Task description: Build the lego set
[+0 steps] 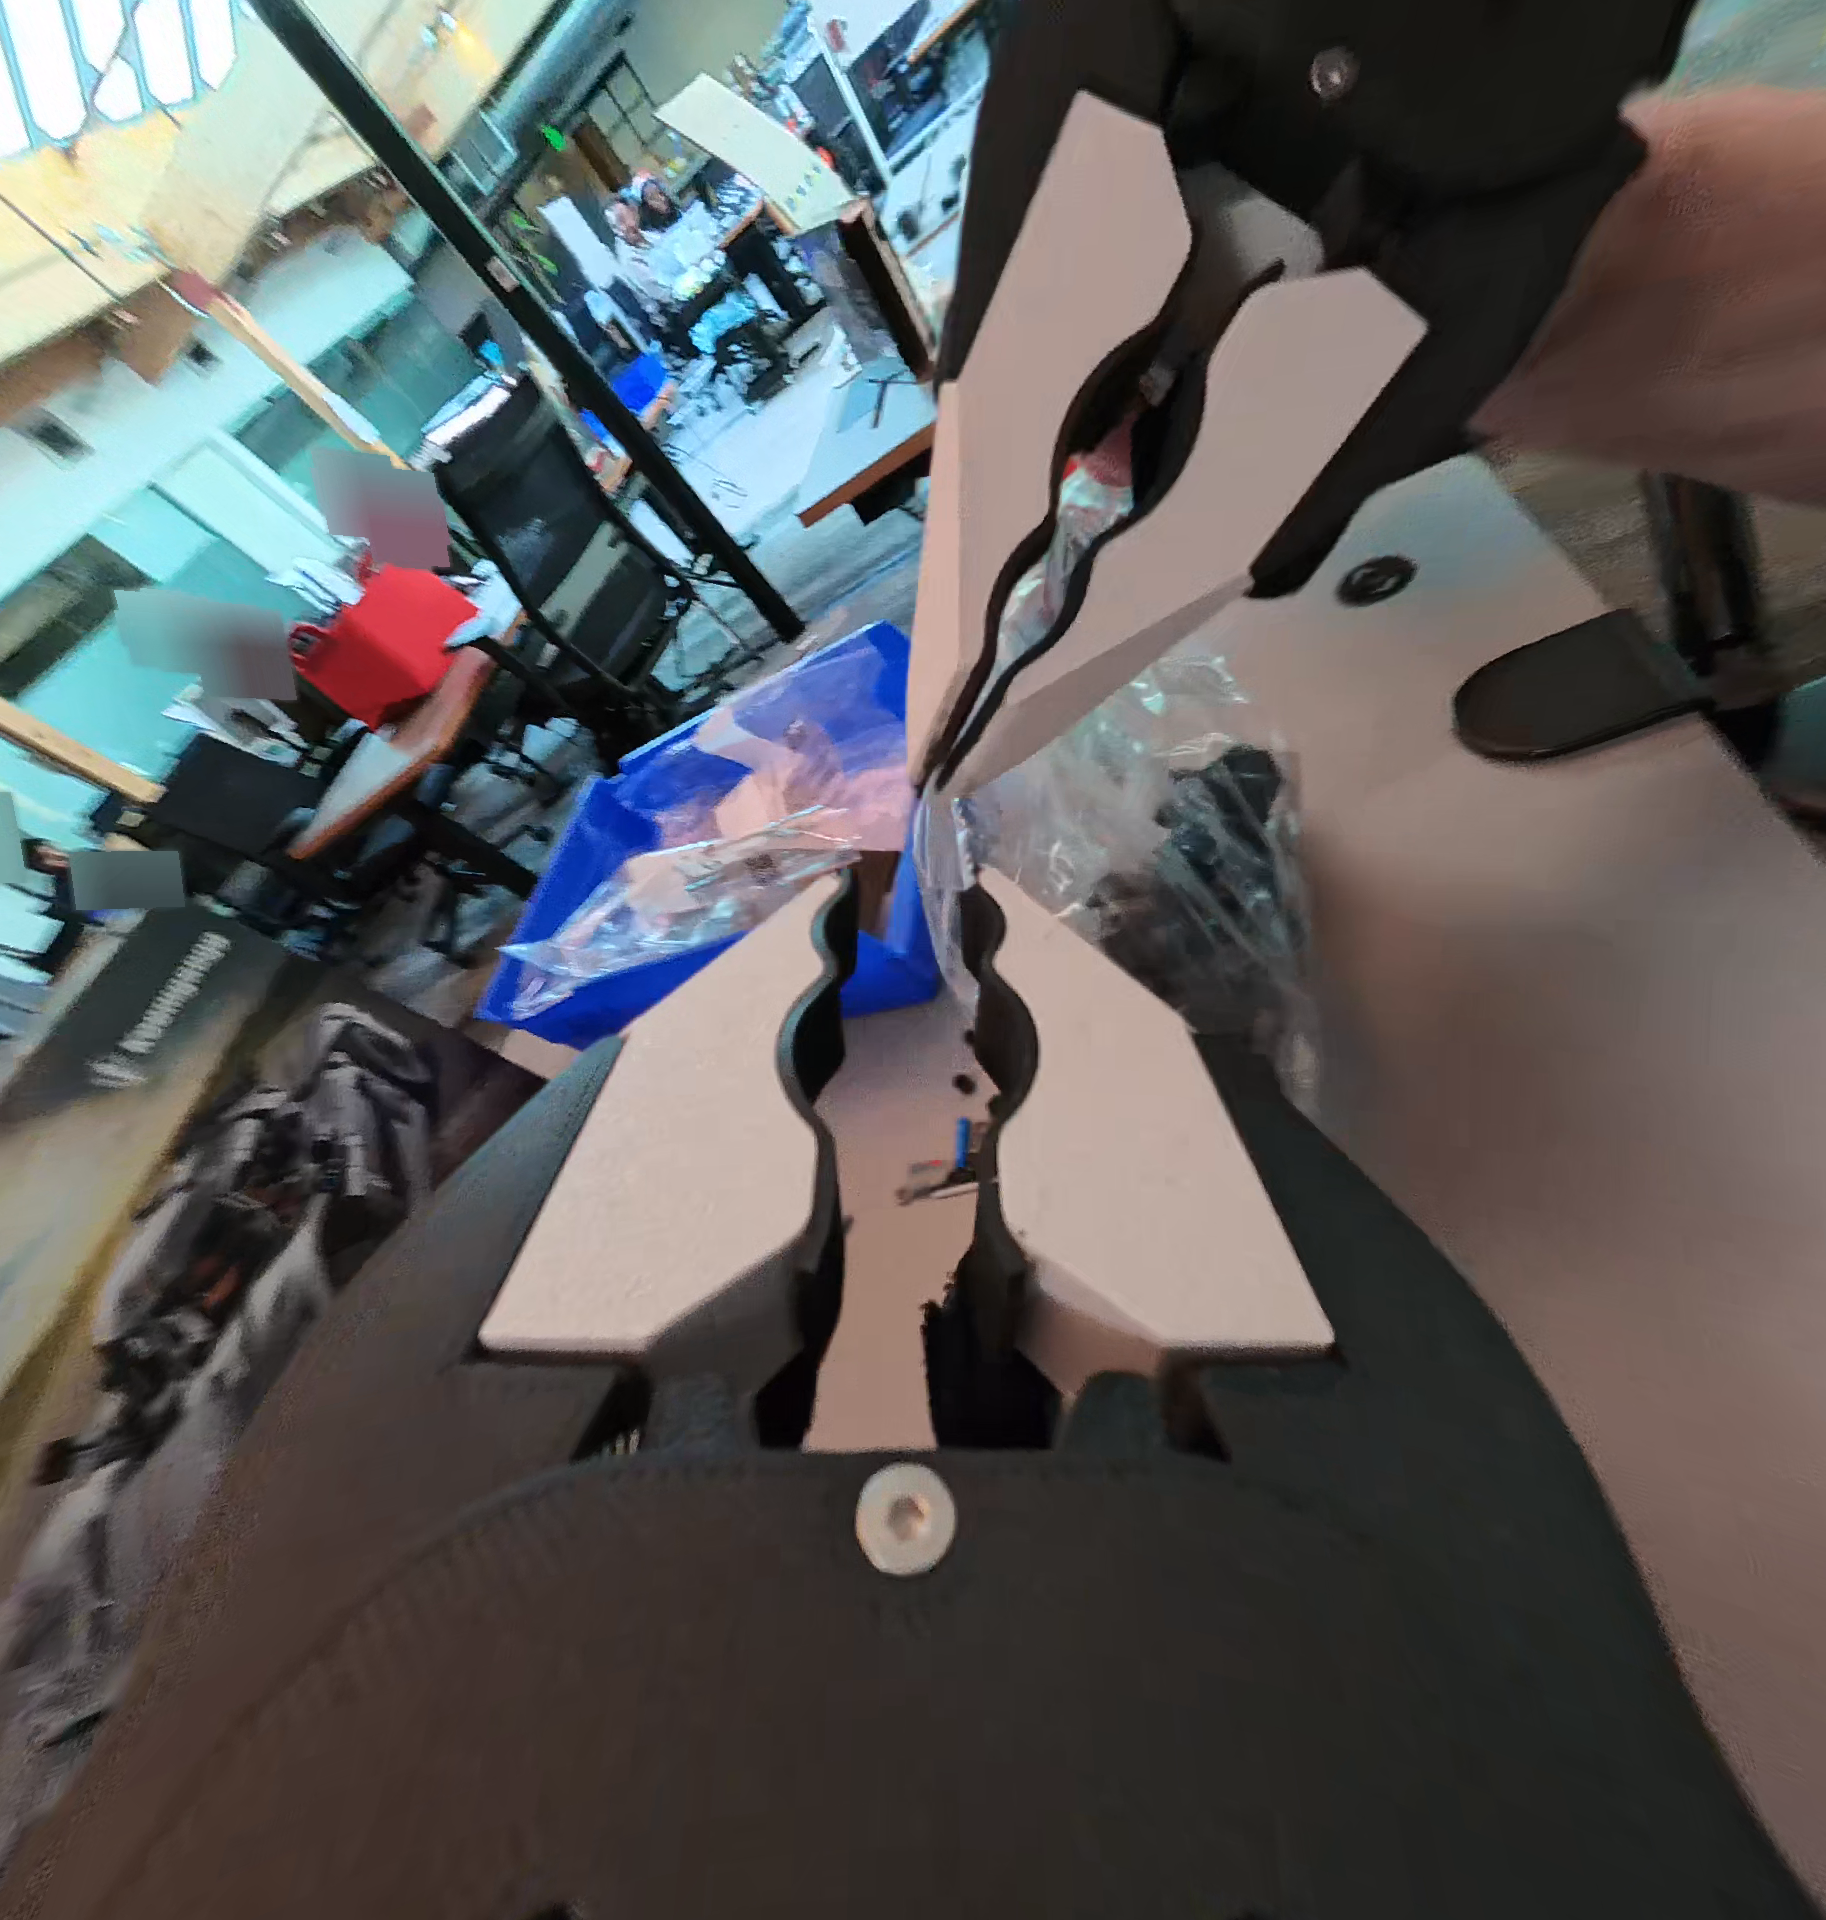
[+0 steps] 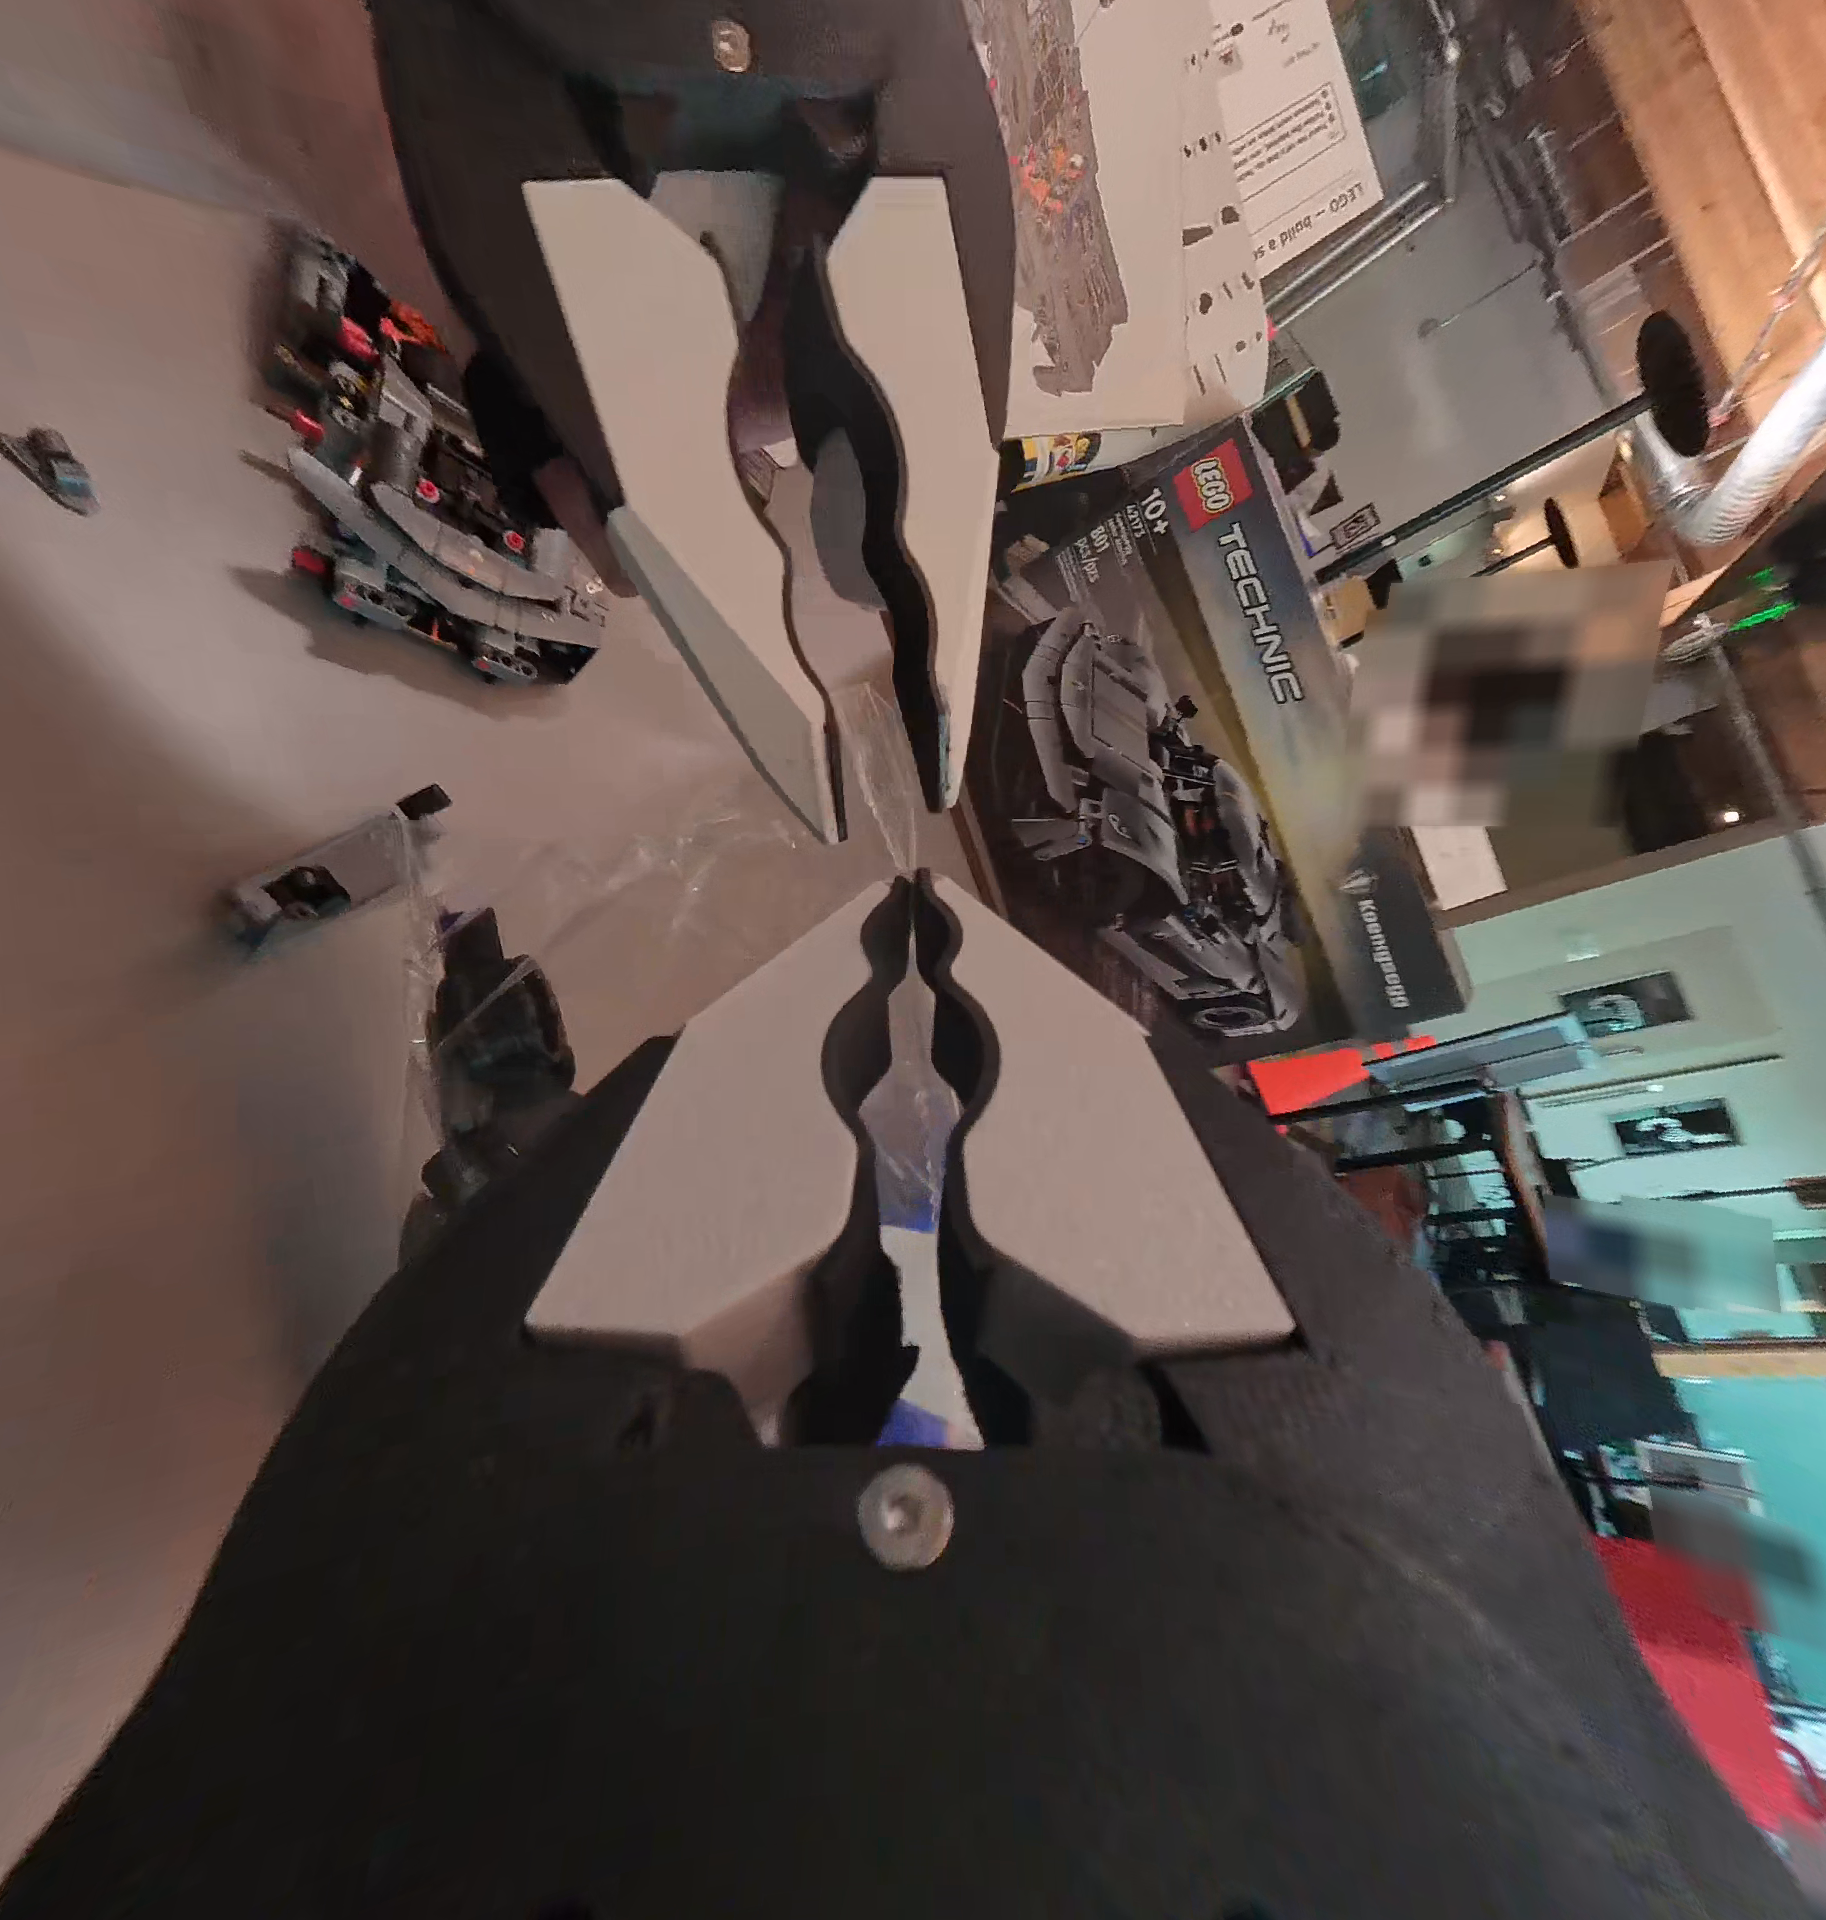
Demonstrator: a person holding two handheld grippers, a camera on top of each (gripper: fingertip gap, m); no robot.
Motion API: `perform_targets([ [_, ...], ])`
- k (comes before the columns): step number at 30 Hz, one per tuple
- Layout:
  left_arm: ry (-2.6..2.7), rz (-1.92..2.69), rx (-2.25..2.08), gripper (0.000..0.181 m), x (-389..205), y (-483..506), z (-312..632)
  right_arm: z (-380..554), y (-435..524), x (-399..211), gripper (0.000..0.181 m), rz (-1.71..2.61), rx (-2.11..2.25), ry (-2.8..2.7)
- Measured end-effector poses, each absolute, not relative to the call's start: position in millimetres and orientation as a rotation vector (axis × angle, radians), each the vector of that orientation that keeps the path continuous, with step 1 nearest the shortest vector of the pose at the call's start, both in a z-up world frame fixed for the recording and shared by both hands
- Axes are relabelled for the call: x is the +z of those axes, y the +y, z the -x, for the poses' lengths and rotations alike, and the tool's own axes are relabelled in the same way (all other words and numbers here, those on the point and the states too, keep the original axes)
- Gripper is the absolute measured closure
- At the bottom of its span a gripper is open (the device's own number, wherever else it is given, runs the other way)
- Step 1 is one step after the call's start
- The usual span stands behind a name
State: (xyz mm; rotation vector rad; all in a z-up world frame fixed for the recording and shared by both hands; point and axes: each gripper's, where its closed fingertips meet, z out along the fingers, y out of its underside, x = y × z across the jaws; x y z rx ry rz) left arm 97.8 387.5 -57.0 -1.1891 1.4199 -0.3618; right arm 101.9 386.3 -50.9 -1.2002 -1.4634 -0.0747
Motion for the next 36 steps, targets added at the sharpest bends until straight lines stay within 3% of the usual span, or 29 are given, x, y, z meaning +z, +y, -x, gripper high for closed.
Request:
perform_targets([
  [25, 1.506, 0.853, 0.377, 0.174, -52.9, 380.1, -100.8, -99.0, 386.1, -59.1, 0.181, 1.498, 0.38, -1.547],
  [31, 1.516, 0.937, 0.306, 0.18, -56.9, 381.8, -99.7, -98.0, 387.3, -63.9, 0.181, 1.511, 0.394, -1.574],
  [36, 1.46, 1.13, -0.076, 0.181, -52.4, 379.7, -100.6, -98.4, 387.8, -56.3, 0.178, 1.361, 0.239, -1.519],
])
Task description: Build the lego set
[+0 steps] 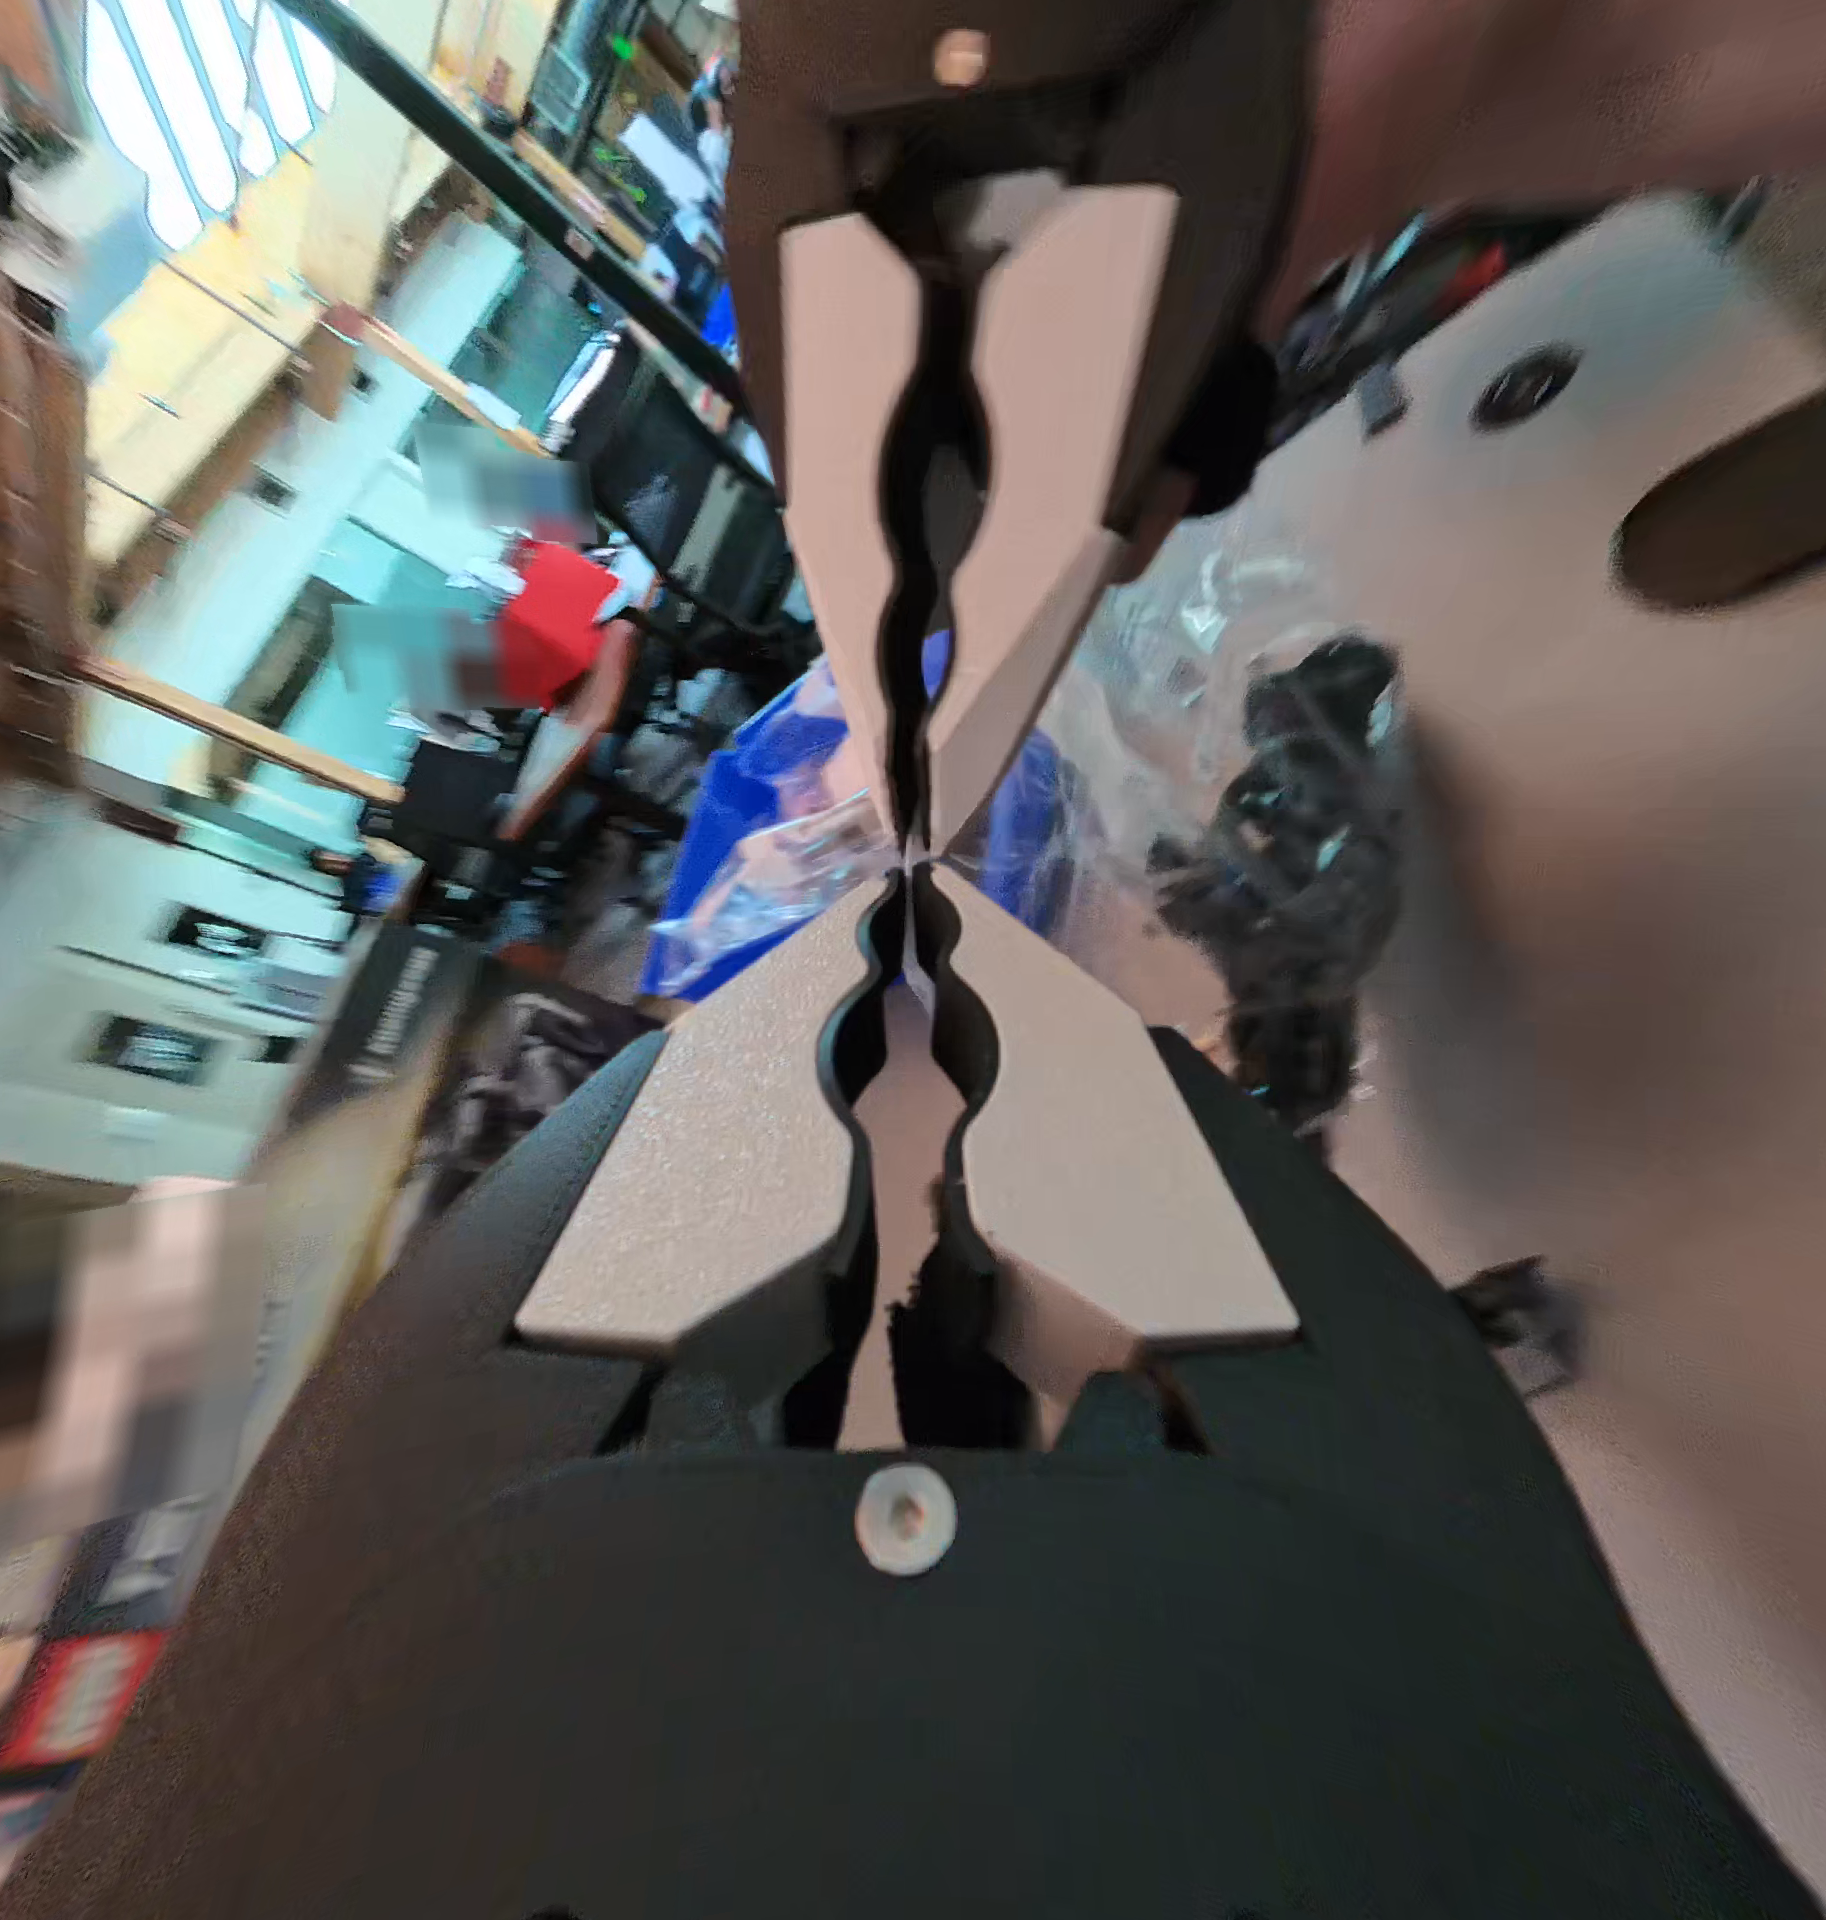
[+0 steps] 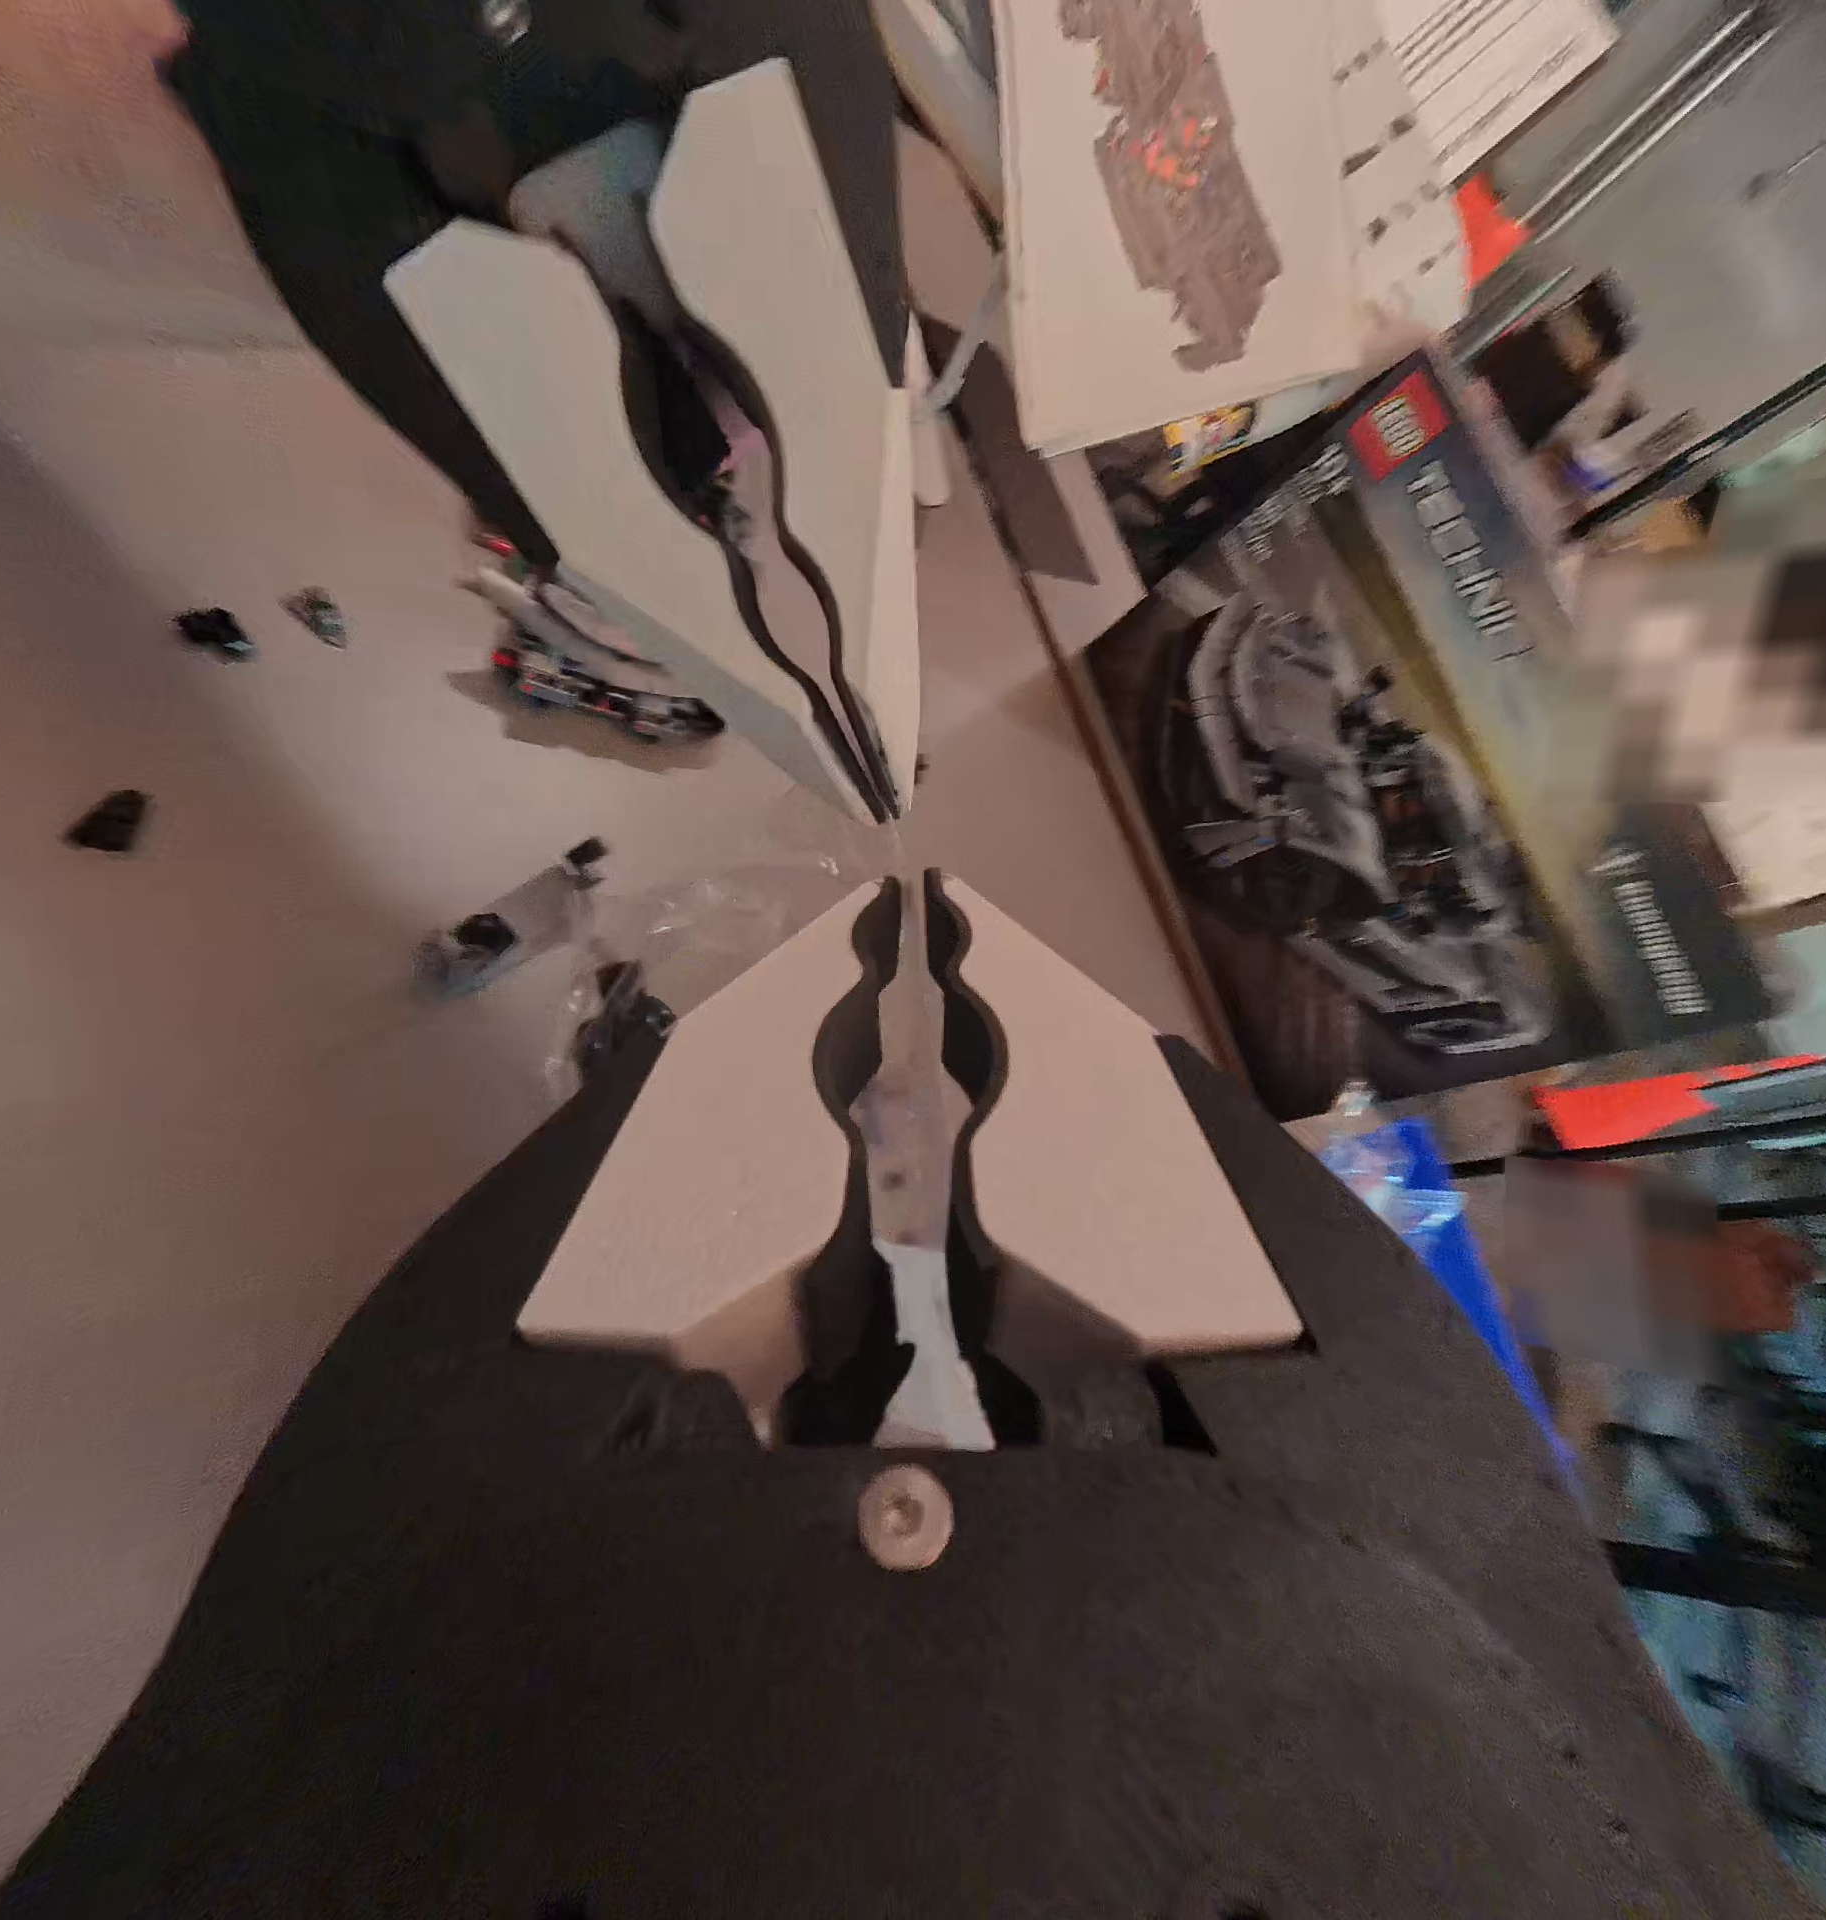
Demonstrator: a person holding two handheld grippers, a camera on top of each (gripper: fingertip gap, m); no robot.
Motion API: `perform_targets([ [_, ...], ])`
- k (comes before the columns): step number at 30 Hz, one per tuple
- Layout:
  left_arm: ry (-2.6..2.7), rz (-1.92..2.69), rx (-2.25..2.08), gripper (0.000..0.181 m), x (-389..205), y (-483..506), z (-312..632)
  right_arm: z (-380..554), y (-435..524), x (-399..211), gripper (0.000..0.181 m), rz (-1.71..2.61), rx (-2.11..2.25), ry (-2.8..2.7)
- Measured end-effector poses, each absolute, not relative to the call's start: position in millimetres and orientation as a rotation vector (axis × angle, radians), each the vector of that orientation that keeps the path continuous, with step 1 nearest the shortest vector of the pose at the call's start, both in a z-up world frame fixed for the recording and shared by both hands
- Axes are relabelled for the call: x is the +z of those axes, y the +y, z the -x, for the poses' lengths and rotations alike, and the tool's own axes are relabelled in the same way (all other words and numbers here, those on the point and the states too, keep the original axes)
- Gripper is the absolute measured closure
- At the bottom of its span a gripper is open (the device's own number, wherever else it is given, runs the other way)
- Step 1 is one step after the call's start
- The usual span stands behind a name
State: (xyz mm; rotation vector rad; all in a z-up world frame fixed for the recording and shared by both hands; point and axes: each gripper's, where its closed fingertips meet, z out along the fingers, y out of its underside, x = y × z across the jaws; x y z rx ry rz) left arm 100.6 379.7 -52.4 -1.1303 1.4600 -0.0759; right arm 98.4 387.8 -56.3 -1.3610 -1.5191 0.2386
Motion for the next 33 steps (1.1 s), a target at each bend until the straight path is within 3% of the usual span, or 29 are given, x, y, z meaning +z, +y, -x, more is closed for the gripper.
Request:
perform_targets([
  [4, 1.377, 1.29, -0.414, 0.181, -47.3, 381.4, -98.1, -98.3, 386.9, -46.9, 0.166, 1.152, -0.061, -1.468],
  [13, 1.278, 1.465, -0.752, 0.181, -49.1, 383.7, -98.2, -96.9, 386.3, -48.1, 0.172, 0.945, -0.454, -1.396],
  [21, 1.26, 1.512, -0.91, 0.181, -51.4, 381.4, -98.3, -101.1, 388.8, -48.5, 0.181, 0.913, -0.504, -1.353],
  [25, 1.283, 1.436, -0.832, 0.177, -46.2, 381.0, -97.1, -100.8, 389.3, -45.8, 0.181, 1.035, -0.316, -1.363],
  [27, 1.288, 1.373, -0.748, 0.16, -38.7, 379.9, -96.4, -100.5, 389.4, -45.6, 0.181, 1.081, -0.244, -1.384],
  [29, 1.316, 1.33, -0.585, 0.154, -37.5, 381.6, -94.5, -99.0, 388.1, -45.3, 0.181, 1.129, -0.151, -1.399],
  [33, 1.387, 1.292, -0.385, 0.16, -46.0, 381.4, -97.3, -97.5, 385.1, -44.0, 0.181, 1.208, 0.011, -1.42],
])
